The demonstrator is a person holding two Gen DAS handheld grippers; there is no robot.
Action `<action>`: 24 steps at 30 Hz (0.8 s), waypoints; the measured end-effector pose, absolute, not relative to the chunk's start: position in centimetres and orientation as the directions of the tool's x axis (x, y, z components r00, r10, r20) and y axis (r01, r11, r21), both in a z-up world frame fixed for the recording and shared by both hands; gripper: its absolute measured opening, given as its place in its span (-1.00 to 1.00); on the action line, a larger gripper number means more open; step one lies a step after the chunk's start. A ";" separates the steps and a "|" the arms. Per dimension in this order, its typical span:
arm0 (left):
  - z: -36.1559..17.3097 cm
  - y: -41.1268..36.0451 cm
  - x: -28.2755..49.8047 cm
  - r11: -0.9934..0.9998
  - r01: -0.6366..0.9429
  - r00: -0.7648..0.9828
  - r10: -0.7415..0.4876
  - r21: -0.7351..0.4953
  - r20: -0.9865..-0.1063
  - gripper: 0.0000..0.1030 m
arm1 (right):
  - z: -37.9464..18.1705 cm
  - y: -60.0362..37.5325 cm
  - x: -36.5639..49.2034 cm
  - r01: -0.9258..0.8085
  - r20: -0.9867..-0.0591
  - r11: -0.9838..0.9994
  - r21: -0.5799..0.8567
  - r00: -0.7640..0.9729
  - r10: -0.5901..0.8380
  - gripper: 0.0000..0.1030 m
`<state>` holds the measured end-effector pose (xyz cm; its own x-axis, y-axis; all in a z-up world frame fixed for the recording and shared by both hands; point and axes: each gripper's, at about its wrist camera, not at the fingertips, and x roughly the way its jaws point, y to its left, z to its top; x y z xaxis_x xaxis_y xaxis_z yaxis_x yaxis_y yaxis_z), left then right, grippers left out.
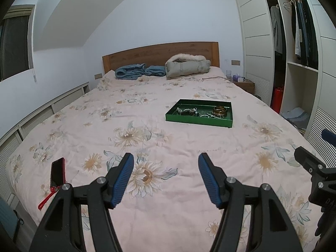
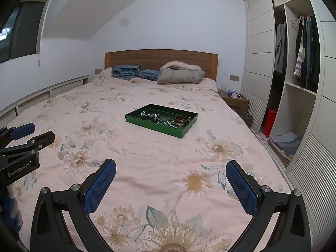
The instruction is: Organize jewelry
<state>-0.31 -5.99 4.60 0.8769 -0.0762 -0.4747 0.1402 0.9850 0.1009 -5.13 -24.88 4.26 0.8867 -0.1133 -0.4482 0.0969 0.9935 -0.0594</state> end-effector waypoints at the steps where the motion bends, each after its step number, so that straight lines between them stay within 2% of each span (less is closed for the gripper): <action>1: 4.6 -6.0 -0.3 0.985 0.141 0.876 -0.076 0.101 -0.476 0.20 | 4.2 -24.9 -5.1 0.097 -0.449 0.994 -0.059 0.886 -0.113 0.99; 24: 3.8 -6.2 0.0 0.983 0.156 0.860 -0.087 0.095 -0.503 0.20 | 3.8 -24.9 -5.0 0.102 -0.459 0.993 -0.061 0.880 -0.119 0.99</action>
